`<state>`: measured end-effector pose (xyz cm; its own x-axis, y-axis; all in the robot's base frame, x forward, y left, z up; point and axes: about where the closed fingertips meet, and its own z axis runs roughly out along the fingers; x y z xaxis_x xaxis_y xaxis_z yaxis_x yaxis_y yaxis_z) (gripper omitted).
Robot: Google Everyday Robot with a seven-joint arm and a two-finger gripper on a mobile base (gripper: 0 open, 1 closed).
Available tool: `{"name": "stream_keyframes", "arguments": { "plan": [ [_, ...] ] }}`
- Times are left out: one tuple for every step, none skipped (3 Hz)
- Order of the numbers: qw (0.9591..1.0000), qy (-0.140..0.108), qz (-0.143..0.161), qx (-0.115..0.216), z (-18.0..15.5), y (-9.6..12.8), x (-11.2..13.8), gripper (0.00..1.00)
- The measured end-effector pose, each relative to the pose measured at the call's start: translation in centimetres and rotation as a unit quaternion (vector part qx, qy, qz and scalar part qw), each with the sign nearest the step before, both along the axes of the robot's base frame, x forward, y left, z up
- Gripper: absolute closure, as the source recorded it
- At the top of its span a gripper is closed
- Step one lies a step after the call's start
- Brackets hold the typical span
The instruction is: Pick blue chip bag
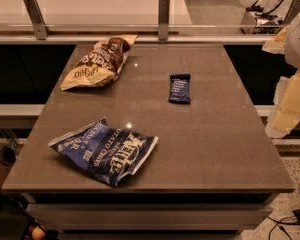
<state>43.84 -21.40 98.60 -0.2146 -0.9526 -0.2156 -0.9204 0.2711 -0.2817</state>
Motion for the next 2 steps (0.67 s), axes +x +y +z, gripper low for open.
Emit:
{"name": "stream_keyframes", "arguments": {
  "plan": [
    [1.0, 0.0, 0.0, 0.0, 0.01, 0.0, 0.0, 0.0],
    [0.9998, -0.004, 0.008, 0.016, 0.08, 0.46, -0.13, 0.0]
  ]
}}
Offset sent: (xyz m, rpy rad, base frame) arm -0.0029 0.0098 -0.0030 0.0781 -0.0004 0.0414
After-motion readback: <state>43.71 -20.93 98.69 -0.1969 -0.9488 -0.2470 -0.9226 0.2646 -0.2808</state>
